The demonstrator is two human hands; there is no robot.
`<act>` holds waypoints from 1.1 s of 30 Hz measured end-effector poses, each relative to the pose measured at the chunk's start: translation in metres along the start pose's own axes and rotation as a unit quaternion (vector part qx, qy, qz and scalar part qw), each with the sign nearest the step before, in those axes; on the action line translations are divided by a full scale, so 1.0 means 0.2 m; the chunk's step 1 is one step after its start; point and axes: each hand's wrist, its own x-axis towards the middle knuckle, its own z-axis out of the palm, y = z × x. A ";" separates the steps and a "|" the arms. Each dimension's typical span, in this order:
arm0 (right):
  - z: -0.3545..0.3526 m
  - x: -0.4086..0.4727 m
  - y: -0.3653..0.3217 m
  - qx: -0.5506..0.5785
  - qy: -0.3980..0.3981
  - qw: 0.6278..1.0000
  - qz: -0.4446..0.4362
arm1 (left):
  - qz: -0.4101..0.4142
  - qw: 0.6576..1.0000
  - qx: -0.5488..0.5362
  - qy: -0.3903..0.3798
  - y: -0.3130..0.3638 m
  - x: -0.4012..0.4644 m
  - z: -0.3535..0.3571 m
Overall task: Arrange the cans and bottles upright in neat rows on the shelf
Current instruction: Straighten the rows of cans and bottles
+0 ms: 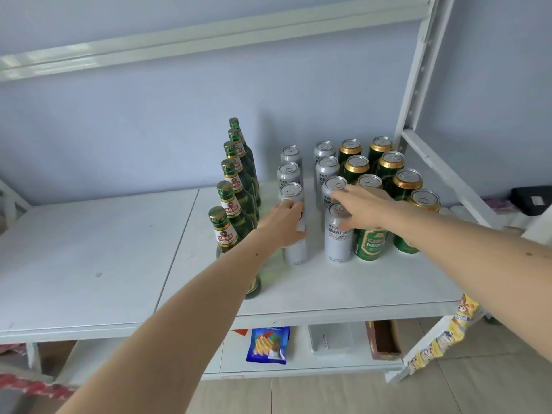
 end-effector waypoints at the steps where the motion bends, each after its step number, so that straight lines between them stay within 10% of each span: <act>1: 0.02 0.01 0.00 0.000 -0.002 1.000 -0.005 | -0.009 1.000 -0.005 0.005 0.00 0.00 0.01; 33: 0.04 0.05 0.08 -0.033 -0.006 0.990 -0.137 | 0.017 0.996 -0.052 -0.064 0.01 -0.05 -0.09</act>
